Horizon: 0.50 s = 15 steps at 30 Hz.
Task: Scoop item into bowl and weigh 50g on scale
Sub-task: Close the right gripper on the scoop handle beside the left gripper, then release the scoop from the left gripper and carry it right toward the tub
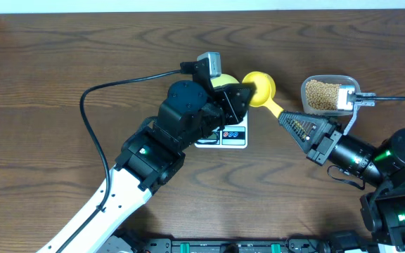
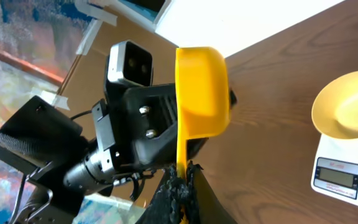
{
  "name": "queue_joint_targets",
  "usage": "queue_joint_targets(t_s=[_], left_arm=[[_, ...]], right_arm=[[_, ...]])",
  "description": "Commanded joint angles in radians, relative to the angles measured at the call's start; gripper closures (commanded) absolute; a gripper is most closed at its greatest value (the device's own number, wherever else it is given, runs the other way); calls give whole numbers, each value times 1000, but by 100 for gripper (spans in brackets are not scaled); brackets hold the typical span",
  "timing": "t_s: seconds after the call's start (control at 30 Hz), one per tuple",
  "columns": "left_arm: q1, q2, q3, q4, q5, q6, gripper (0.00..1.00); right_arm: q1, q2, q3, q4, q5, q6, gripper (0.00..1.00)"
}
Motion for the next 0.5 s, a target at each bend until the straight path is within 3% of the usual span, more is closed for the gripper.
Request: queue_joint_targets(t_s=[0.0, 0.13, 0.47], left_arm=[[-1, -4, 6, -15, -13, 11, 39], [-1, -4, 6, -21, -13, 11, 23], [-1, -4, 6, -41, -14, 47, 20]], right_arm=[[9, -2, 14, 2, 67, -58, 99], [9, -2, 14, -40, 172, -128, 99], [9, -2, 14, -106, 387, -303, 99]])
